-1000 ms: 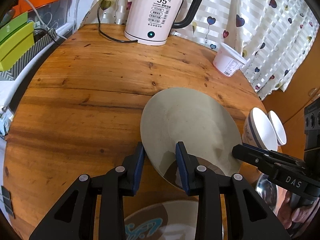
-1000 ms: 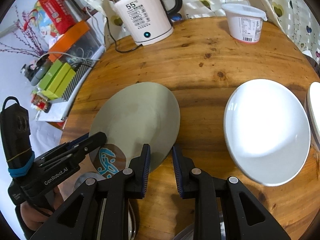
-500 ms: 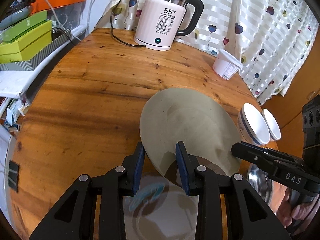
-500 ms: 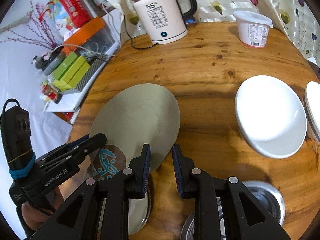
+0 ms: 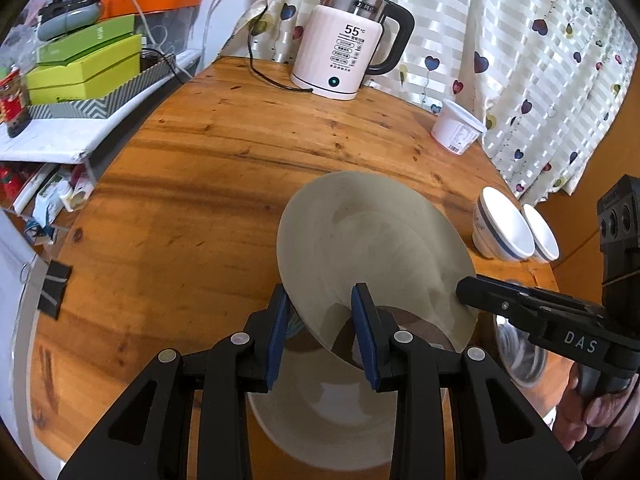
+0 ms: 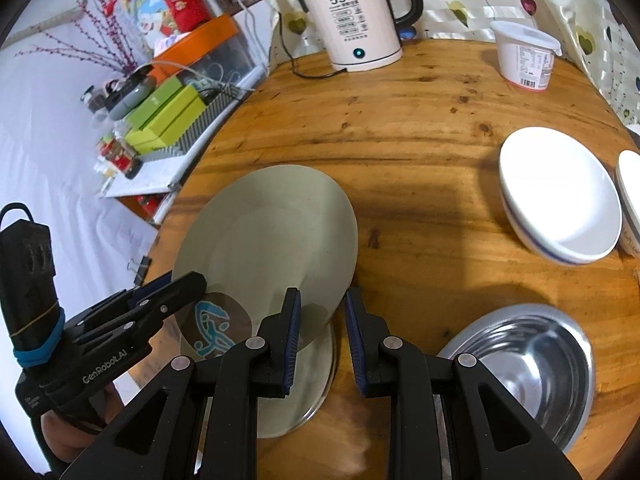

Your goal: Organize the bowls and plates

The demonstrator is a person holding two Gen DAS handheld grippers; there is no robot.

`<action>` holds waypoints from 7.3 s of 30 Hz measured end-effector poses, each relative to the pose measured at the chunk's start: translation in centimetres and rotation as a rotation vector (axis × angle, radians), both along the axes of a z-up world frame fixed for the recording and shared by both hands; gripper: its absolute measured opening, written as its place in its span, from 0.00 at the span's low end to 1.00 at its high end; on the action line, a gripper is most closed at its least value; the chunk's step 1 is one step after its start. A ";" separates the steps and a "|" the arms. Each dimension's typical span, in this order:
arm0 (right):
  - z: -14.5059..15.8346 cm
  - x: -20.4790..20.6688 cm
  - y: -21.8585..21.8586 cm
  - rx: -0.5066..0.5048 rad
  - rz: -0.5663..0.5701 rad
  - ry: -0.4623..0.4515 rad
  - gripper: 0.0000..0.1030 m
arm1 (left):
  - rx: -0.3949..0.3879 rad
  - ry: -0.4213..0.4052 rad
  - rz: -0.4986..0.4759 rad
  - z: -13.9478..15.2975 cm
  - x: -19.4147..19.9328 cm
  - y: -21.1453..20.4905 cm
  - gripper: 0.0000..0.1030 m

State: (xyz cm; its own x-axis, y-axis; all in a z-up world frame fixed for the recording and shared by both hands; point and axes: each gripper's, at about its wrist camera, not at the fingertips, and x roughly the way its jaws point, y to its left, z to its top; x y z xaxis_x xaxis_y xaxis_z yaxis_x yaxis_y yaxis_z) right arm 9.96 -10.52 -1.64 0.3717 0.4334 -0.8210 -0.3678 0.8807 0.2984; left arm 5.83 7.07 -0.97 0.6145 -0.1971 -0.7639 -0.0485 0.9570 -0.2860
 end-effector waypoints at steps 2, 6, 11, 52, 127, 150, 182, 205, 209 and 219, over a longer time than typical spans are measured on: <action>-0.1 -0.4 0.2 -0.002 0.009 0.002 0.21 | 0.005 -0.002 0.004 0.0 -0.5 0.0 0.32; -0.4 -1.0 0.5 -0.005 0.020 0.006 0.21 | 0.008 0.002 0.013 -0.2 -1.3 0.2 0.32; -0.7 -1.6 0.5 -0.014 0.029 0.012 0.21 | 0.015 0.005 0.017 -0.4 -2.2 0.0 0.32; -2.6 -4.8 2.1 -0.089 0.127 0.032 0.21 | 0.097 0.065 0.079 -2.5 -6.0 -1.0 0.37; -2.2 -5.0 1.1 -0.079 0.098 0.007 0.23 | 0.112 0.061 0.098 -2.6 -5.5 -1.0 0.42; -3.3 -5.0 1.8 -0.082 0.113 0.052 0.35 | 0.114 0.084 0.062 -3.1 -4.9 -2.3 0.51; 3.1 -6.2 -4.8 0.066 0.049 -0.125 0.37 | 0.110 -0.006 0.108 0.4 -4.9 -1.0 0.53; 2.1 -5.6 -13.9 0.054 -0.149 -0.109 0.37 | 0.065 0.100 0.092 -3.3 -2.1 -1.1 0.54; 1.6 -5.6 -14.8 0.039 -0.177 -0.098 0.37 | 0.065 0.101 0.087 -3.3 -2.2 -1.4 0.54; 0.4 -5.2 -16.8 0.001 -0.235 -0.073 0.37 | 0.066 0.089 0.096 -2.7 -2.1 -1.5 0.54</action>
State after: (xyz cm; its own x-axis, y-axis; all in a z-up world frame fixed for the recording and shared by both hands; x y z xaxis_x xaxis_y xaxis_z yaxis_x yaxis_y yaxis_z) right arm 4.75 -27.36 -1.27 0.5205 0.3293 -0.7878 -0.1739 0.9442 0.2798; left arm 3.69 5.59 -3.69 0.5571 -0.0884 -0.8257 -0.1628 0.9634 -0.2130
